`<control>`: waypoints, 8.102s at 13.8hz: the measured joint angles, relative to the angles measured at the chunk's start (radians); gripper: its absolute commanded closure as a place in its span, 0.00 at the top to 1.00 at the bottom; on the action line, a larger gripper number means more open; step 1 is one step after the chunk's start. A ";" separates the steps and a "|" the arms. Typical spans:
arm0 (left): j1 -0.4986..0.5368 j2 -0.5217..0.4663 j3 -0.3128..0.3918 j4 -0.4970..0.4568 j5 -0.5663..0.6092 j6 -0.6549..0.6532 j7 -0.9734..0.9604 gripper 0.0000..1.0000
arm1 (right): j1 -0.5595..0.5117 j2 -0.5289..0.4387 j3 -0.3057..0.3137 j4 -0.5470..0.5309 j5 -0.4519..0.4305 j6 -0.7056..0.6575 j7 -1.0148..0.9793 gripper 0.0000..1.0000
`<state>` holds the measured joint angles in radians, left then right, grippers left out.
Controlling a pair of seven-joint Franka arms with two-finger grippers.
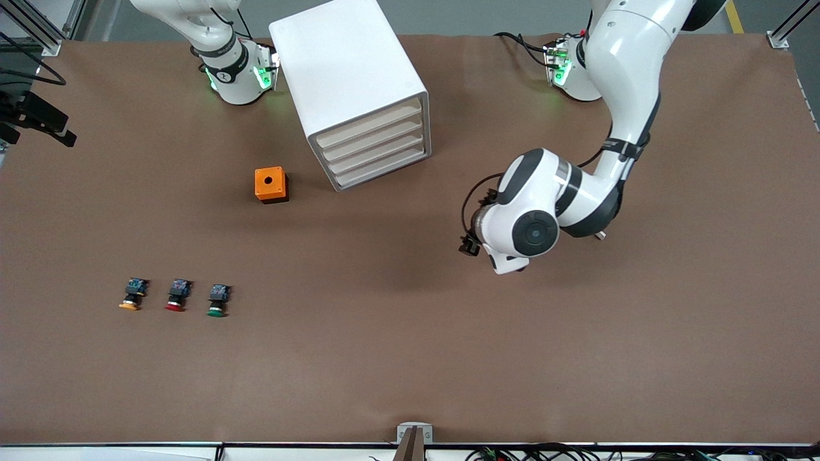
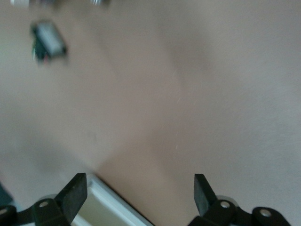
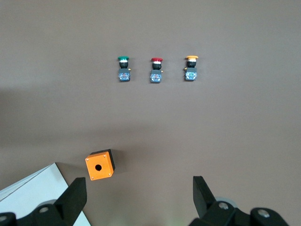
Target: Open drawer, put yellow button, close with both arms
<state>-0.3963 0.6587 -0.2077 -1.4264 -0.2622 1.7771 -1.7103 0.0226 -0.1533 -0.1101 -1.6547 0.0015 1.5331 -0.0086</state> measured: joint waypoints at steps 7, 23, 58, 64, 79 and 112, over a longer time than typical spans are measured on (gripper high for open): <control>-0.047 0.076 0.003 -0.004 -0.376 -0.002 -0.346 0.88 | 0.000 0.084 0.000 0.011 0.000 0.003 0.000 1.00; -0.162 0.132 0.000 -0.009 -0.774 -0.213 -0.685 0.60 | -0.134 0.625 -0.016 -0.033 -0.028 0.657 -0.031 1.00; 0.081 0.128 0.189 0.116 -0.702 -0.221 -0.328 0.99 | -0.162 0.744 0.012 -0.029 0.087 0.628 -0.080 0.00; 0.096 0.116 0.264 0.154 -0.600 -0.219 -0.250 0.99 | 0.026 0.446 0.020 -0.027 0.095 0.258 0.337 0.00; 0.135 -0.015 0.278 0.171 -0.391 -0.249 0.055 0.99 | 0.747 0.232 0.031 -0.056 0.176 0.288 1.565 0.00; -0.186 -0.056 0.234 0.107 0.038 0.022 0.858 1.00 | 0.856 0.359 -0.002 -0.098 0.056 0.412 1.690 1.00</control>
<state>-0.5819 0.6031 0.0263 -1.3194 -0.2247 1.7988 -0.8521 0.8789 0.2054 -0.1126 -1.7530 0.0576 1.9453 1.6813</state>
